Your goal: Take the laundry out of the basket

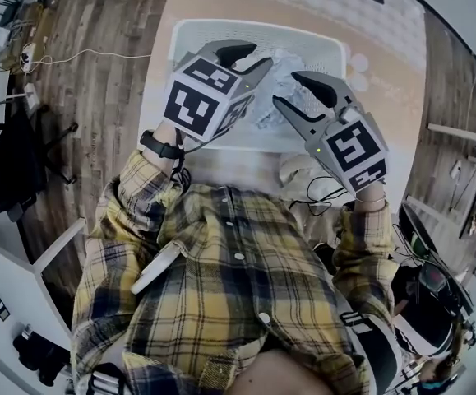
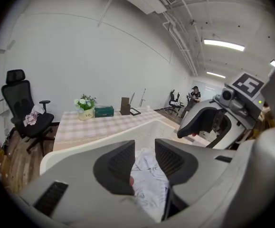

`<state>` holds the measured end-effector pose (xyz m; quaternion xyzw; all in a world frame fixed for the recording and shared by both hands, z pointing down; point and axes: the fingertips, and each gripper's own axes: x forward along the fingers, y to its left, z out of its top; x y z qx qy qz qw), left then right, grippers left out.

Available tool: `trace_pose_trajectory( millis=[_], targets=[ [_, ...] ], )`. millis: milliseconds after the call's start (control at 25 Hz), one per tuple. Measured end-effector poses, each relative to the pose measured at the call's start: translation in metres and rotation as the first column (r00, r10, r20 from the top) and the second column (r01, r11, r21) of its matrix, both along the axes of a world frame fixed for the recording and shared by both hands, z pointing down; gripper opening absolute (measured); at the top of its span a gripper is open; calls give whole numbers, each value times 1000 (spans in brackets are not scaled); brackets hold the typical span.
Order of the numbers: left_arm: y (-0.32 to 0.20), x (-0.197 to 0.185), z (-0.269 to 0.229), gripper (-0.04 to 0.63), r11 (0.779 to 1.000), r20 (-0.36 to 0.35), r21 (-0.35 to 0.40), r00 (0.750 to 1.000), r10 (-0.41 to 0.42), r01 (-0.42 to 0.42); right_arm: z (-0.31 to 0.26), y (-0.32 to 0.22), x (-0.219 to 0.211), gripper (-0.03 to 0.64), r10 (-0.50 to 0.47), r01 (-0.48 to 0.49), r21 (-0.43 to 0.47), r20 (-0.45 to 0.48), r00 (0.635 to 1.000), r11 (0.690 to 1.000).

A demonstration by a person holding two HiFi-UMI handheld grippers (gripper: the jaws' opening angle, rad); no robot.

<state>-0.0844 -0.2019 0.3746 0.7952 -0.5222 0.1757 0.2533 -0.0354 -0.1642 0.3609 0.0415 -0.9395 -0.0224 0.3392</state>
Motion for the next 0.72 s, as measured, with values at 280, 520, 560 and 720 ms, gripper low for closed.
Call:
trace_pose_trajectory(
  millis=[280, 520, 560, 720],
  targets=[
    [3, 18, 73, 201, 963, 169, -205, 963, 211, -176, 57, 1, 11, 227, -225, 282, 114, -358, 906, 953],
    [11, 24, 125, 225, 901, 228, -340, 905, 359, -271, 99, 6, 11, 299, -403, 529, 89, -547, 734, 844],
    [13, 24, 132, 227, 890, 223, -359, 900, 375, -282, 106, 5, 10, 315, -421, 552, 74, -564, 710, 831],
    [26, 27, 159, 245, 845, 199, -431, 880, 432, -317, 130, 2, 9, 319, -466, 628, 45, -629, 622, 777]
  ],
)
